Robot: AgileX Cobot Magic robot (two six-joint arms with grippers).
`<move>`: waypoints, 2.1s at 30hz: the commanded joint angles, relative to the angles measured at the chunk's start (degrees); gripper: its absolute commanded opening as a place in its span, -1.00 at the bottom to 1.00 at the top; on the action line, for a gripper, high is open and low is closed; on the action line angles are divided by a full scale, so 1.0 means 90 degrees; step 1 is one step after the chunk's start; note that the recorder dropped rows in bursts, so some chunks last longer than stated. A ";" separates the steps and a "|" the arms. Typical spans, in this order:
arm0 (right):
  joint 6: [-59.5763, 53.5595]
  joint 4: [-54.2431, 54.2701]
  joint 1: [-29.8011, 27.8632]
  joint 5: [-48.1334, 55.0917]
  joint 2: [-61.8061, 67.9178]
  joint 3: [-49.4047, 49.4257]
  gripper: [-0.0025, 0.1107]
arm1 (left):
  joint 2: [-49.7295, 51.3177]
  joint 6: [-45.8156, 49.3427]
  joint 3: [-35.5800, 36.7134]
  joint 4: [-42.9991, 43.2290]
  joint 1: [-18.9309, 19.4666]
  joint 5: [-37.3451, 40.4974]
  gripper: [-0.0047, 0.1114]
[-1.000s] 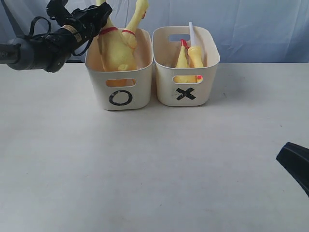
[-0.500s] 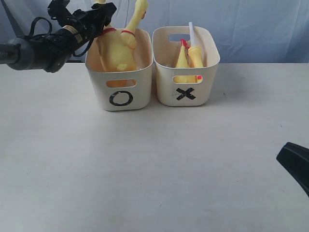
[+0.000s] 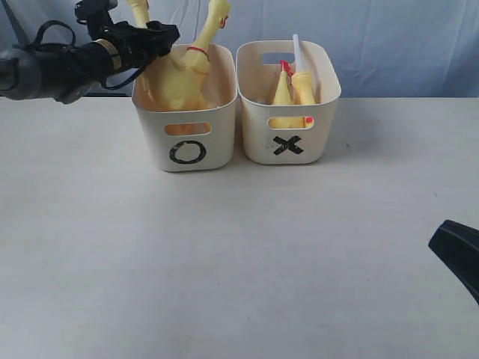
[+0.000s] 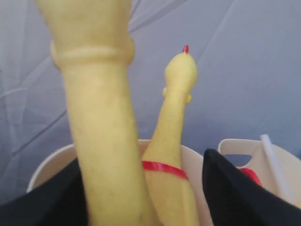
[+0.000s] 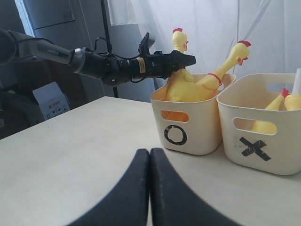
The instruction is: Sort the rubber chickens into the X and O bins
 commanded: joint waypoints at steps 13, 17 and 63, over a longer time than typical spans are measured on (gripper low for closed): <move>-0.0018 -0.0001 -0.0026 -0.0005 -0.0039 0.0004 -0.97 | -0.0955 0.0345 -0.0055 0.1500 0.0009 0.2500 0.12; -0.0018 -0.0001 -0.0026 -0.0005 -0.0039 0.0004 -0.97 | -0.1106 0.0321 -0.0055 0.1547 -0.0015 0.2514 0.12; -0.0018 -0.0001 -0.0026 -0.0004 -0.0039 0.0004 -0.97 | -0.4268 0.5098 0.2299 -0.2192 -0.0763 0.6007 -0.92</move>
